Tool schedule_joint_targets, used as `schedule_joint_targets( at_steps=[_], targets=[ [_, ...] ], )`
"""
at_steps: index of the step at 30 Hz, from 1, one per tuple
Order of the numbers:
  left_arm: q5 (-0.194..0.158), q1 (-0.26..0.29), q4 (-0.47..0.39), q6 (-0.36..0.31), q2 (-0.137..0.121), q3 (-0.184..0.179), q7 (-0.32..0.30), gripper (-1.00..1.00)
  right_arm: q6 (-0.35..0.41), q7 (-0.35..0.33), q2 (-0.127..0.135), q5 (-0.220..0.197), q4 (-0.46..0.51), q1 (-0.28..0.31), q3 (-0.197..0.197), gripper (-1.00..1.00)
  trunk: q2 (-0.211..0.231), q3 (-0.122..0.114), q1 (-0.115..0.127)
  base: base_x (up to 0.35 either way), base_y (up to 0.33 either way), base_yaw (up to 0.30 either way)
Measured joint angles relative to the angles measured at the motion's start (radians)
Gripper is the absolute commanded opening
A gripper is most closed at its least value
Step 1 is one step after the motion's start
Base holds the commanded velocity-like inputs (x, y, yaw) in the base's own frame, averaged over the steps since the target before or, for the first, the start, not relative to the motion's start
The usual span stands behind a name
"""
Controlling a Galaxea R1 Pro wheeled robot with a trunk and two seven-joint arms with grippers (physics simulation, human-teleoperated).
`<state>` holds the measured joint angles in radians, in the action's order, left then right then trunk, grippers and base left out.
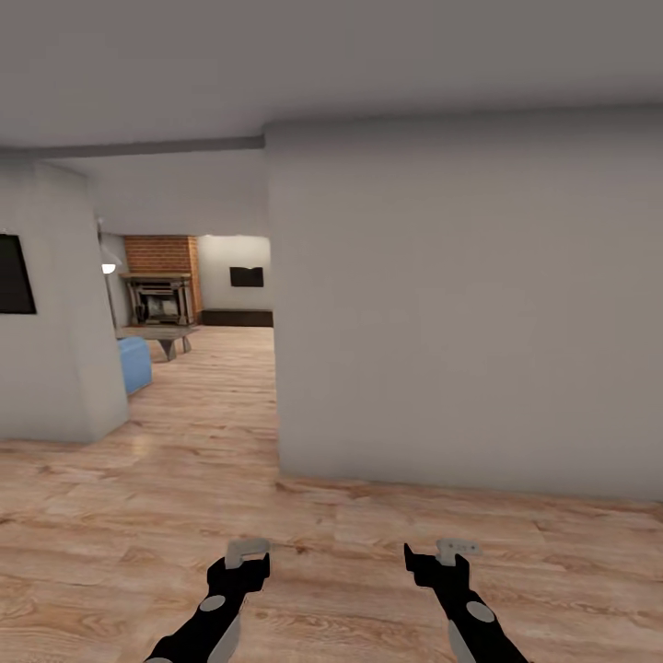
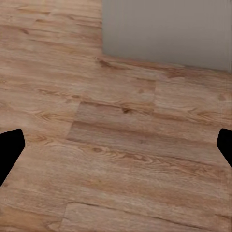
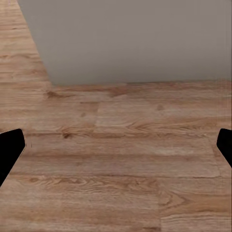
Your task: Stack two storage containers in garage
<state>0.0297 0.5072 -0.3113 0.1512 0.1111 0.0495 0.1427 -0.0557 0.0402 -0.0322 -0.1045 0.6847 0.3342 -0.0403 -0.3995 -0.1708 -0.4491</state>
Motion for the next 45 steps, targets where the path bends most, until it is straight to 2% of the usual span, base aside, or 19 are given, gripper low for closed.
schedule_joint_targets(
  at_steps=[18, 31, 45],
  targets=[
    [0.001, 0.000, 0.000, 0.000, 0.002, -0.001, 0.001, 1.00, 0.000, -0.001, -0.001, 0.000, -0.009, 0.000, -0.001, 1.00, 0.000, 0.000, 0.000, 0.328, 0.042, 0.288],
    [0.001, 0.000, 0.000, -0.001, 0.000, -0.001, 0.002, 1.00, 0.000, -0.001, -0.001, 0.000, -0.009, 0.000, -0.001, 1.00, 0.000, 0.000, 0.000, 0.328, 0.000, 0.041],
    [0.001, 0.000, 0.000, -0.001, 0.001, -0.001, 0.002, 1.00, 0.000, -0.001, -0.001, 0.000, -0.010, 0.000, -0.001, 1.00, 0.000, 0.000, 0.000, 0.328, 0.000, 0.256]
  ],
)
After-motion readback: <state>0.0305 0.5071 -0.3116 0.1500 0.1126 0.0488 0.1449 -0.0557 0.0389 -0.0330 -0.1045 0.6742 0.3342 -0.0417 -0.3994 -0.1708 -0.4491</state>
